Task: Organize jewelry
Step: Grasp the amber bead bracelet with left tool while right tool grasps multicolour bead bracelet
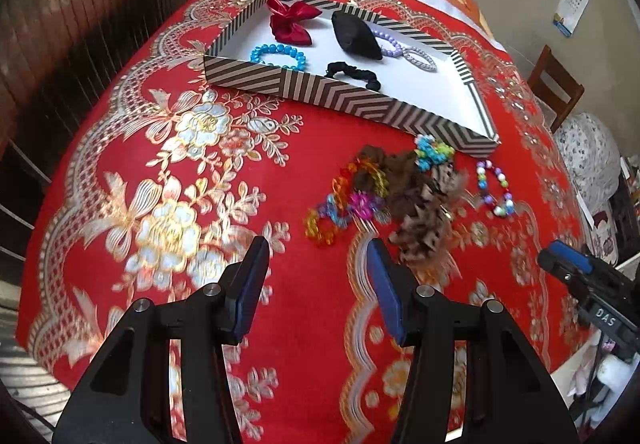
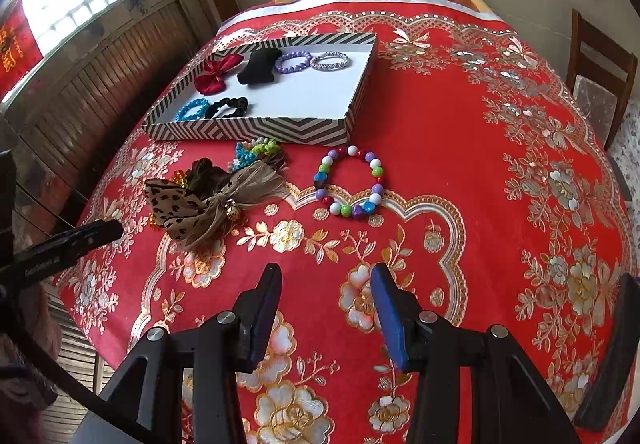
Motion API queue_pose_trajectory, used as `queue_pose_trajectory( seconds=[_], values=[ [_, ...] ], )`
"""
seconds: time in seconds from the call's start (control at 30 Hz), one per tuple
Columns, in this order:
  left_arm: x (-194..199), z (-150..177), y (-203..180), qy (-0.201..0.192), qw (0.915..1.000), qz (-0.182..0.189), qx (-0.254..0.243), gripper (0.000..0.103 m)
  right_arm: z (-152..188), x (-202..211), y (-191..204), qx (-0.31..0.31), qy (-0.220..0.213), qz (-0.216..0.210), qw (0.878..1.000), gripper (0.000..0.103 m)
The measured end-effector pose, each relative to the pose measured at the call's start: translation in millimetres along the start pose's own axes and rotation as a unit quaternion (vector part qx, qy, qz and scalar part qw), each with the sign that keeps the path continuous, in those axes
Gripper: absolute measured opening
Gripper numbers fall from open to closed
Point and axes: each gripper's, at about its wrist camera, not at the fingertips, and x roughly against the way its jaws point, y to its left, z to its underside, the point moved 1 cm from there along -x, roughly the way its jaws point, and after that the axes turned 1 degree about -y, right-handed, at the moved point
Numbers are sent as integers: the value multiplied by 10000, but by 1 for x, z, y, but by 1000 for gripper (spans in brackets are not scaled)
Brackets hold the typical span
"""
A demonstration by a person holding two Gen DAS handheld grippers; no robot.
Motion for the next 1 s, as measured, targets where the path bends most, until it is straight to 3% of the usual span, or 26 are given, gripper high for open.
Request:
queue_pose_trajectory(
  seconds=[0.33,0.53,0.63,0.67,0.73,0.8,0.9,1.0],
  values=[
    [-34,-22,-12,258,9981,26,-552,51,-36,-35,-34,-73,18,235,9997,44],
    [-51,-35,-15,385,9969,132,-680,51,-48,-64,-34,85,151,325,9993,44],
    [-57,-39,-18,428,9962,221,-724,50,-52,-74,-29,240,98,427,9988,38],
    [-59,-40,-19,442,9959,247,-755,48,-54,-76,-28,280,97,434,9986,36],
    [-63,-41,-22,486,9949,284,-832,21,-57,-79,-26,401,64,468,9981,26],
    [-64,-41,-23,419,9948,290,-886,11,-59,-81,-25,531,36,452,9976,17],
    [-63,-42,-21,422,9949,369,-840,9,-60,-82,-26,582,30,416,9974,9],
    [-53,-42,-19,327,9952,411,-824,9,-60,-74,-29,455,-15,276,9986,9]
  ],
)
